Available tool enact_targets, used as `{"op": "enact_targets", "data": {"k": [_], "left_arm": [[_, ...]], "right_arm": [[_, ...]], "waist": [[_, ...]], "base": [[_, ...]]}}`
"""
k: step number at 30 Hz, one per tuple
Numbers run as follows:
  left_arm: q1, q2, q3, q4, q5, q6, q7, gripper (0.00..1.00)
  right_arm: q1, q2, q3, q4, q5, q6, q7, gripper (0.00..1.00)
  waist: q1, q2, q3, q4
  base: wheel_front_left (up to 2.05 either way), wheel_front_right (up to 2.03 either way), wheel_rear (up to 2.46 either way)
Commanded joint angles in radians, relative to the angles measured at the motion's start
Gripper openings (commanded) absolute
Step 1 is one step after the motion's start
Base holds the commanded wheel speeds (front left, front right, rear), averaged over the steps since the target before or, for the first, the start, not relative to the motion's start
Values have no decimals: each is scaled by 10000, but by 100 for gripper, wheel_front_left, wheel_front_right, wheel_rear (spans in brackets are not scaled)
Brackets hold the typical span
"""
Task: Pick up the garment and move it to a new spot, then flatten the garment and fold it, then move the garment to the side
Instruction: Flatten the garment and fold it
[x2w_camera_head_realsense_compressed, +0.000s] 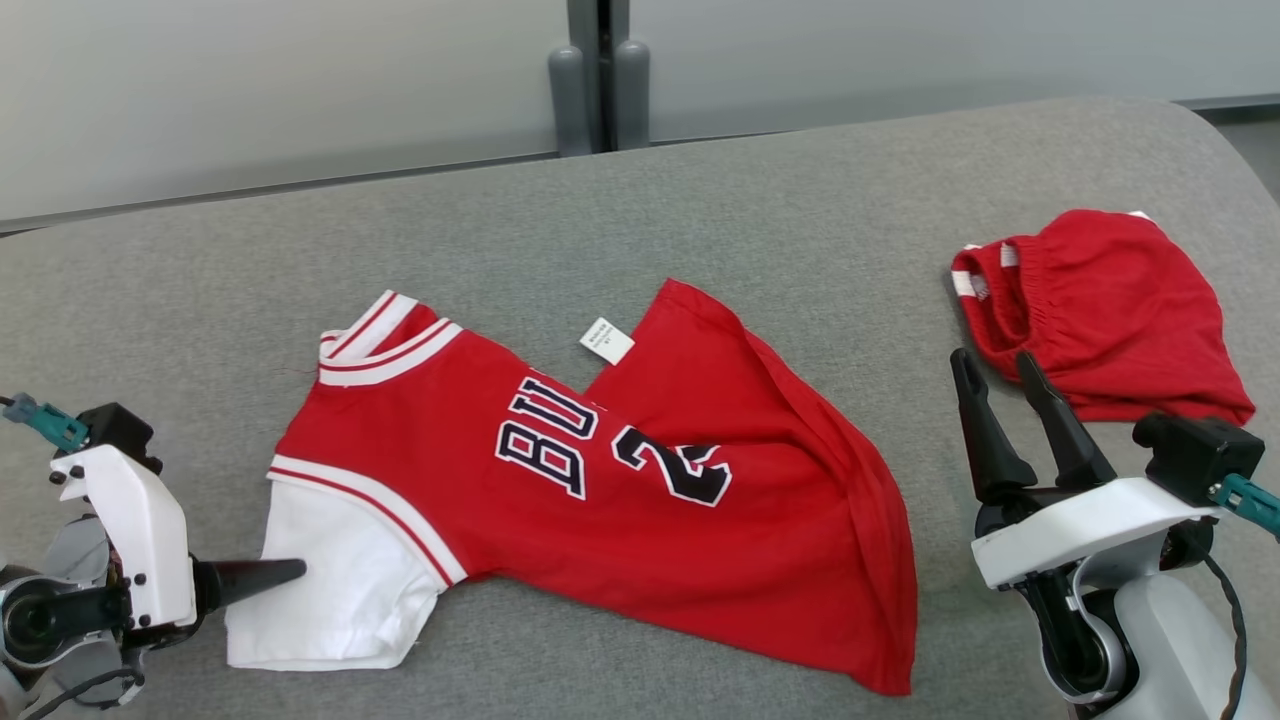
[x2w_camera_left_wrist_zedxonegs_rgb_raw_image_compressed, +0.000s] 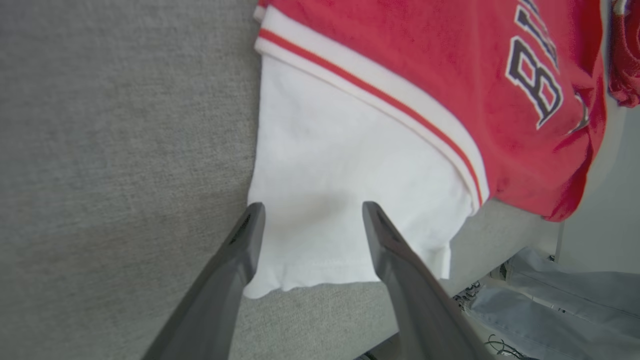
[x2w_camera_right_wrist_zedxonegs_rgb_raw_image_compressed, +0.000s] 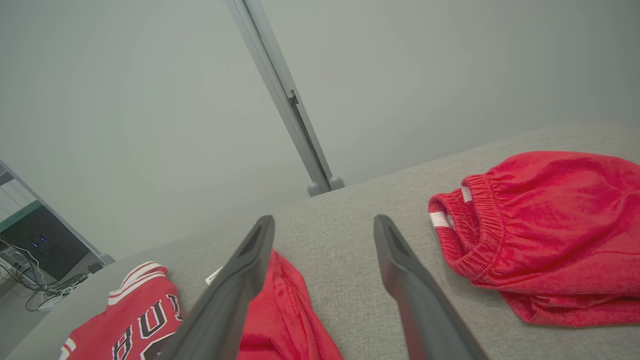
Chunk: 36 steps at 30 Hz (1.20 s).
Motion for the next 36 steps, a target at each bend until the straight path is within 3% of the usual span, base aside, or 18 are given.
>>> {"op": "enact_targets", "data": {"k": [1, 12, 17, 22, 36], "left_arm": [[-95, 54, -33, 35, 17, -38, 104, 100], [59, 638, -408, 664, 790, 141, 129, 100], [496, 1025, -392, 231, 1872, 72, -1906, 100], [1393, 1196, -232, -409, 2229, 489, -3869, 100], [2441, 1817, 158, -2936, 1720, 1372, -5172, 100]], "right_arm": [[-91, -18, 2, 15, -64, 0, 12, 100], [-178, 120, 7, 96, 4, 0, -225, 100], [-57, 98, -97, 112, 81, 0, -429, 100], [156, 52, -233, 165, 106, 0, -527, 100], [150, -1, -255, -16, -38, 0, -264, 100]], "waist": [[0, 0, 84, -132], [0, 0, 364, -545], [0, 0, 440, -698], [0, 0, 406, -571], [0, 0, 261, -313]], "base": [[0, 0, 0], [0, 0, 0], [0, 0, 0], [0, 0, 0], [0, 0, 0]]}}
